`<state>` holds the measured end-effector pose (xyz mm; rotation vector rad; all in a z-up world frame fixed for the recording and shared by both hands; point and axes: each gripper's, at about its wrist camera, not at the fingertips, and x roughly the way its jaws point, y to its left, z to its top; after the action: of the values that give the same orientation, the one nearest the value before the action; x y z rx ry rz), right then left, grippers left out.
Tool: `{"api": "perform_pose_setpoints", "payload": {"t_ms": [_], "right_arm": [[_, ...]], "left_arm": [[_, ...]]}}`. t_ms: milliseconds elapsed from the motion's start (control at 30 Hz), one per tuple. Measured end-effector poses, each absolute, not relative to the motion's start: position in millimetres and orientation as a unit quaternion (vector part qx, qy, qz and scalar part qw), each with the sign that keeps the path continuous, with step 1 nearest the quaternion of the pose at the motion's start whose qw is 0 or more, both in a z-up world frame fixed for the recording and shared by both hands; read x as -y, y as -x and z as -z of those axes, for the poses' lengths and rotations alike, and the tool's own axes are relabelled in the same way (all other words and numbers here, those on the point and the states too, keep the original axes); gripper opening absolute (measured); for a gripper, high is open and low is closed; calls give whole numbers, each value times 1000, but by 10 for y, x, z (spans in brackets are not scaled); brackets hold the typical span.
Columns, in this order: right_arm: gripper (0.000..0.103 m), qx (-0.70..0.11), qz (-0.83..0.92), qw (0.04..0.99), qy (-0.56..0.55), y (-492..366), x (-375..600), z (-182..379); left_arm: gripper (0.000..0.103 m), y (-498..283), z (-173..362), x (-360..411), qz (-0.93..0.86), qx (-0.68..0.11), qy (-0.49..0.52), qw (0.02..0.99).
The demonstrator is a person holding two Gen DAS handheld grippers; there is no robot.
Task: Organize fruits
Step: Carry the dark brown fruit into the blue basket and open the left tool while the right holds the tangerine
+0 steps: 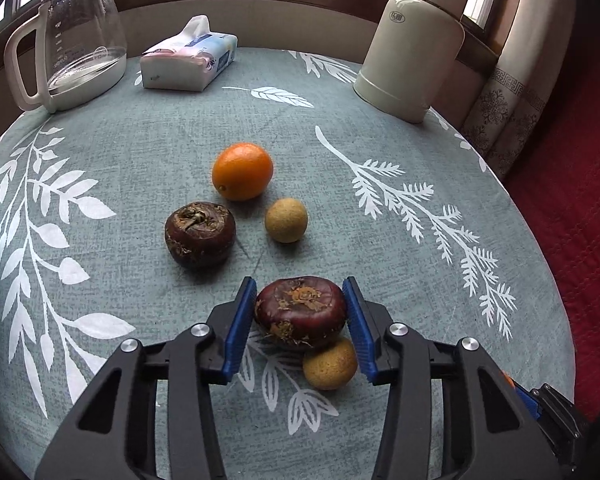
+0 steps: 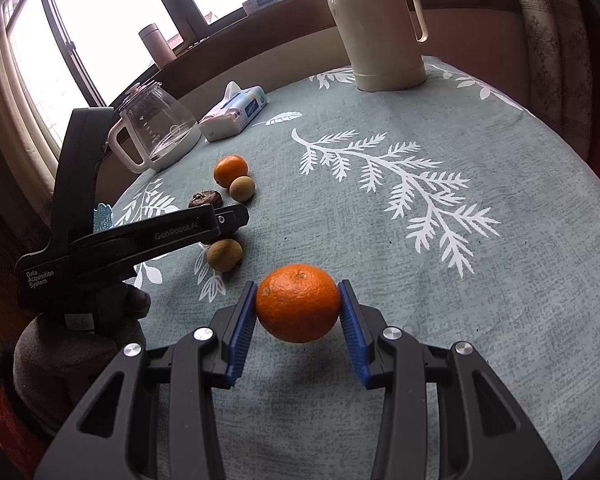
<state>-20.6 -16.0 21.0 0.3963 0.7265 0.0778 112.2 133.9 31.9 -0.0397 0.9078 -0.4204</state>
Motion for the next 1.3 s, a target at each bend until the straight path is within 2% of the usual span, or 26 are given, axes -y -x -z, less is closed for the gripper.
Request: {"api": "perform_pose_setpoints", "payload": {"t_ms": [800,1300], "right_arm": [[41,-341,-27,918,-199,263,200,-243],[41,-341,-8,920,-192,262,188,-237]], "left_arm": [[46,-715,-912,-1849,172,-365,39,914],[46,-577,-1112,-2522,106,-328,63,937]]}}
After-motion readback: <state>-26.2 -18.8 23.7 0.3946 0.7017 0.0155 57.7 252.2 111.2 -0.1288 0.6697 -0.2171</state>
